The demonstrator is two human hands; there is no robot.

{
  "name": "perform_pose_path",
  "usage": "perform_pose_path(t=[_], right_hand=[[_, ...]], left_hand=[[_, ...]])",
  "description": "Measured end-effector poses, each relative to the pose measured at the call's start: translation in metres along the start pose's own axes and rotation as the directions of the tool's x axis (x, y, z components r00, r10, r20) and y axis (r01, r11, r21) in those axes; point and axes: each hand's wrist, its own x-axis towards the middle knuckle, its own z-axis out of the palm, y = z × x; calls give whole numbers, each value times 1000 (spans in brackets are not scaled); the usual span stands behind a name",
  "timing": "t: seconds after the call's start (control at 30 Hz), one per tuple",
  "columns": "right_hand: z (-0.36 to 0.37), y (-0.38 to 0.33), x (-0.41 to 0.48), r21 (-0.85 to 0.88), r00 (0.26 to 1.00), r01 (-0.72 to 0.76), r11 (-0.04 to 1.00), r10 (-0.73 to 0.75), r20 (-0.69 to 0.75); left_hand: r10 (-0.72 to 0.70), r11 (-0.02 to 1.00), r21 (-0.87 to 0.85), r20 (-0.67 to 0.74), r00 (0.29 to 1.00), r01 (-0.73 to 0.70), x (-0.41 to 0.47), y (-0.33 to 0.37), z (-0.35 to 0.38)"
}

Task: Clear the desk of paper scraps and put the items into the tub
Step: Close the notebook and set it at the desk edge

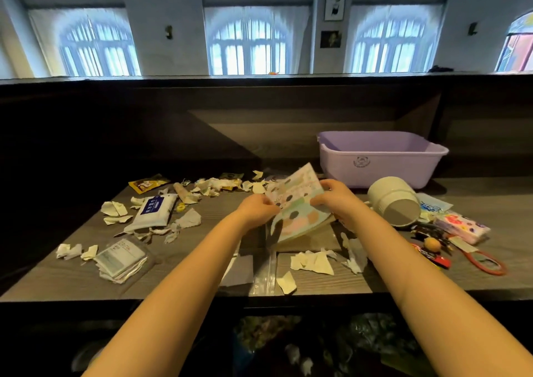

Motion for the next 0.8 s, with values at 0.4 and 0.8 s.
perform_pose_path(t=[0.4, 0.8], right_hand=[[41, 4, 9, -144, 998, -13, 989, 4, -66], [44, 43, 13, -796, 966, 88, 599, -247, -80]], left_hand=[[-219, 958, 164, -102, 970, 234, -1, -51, -7], [-382, 834, -426, 9, 924, 349, 11, -23, -2]])
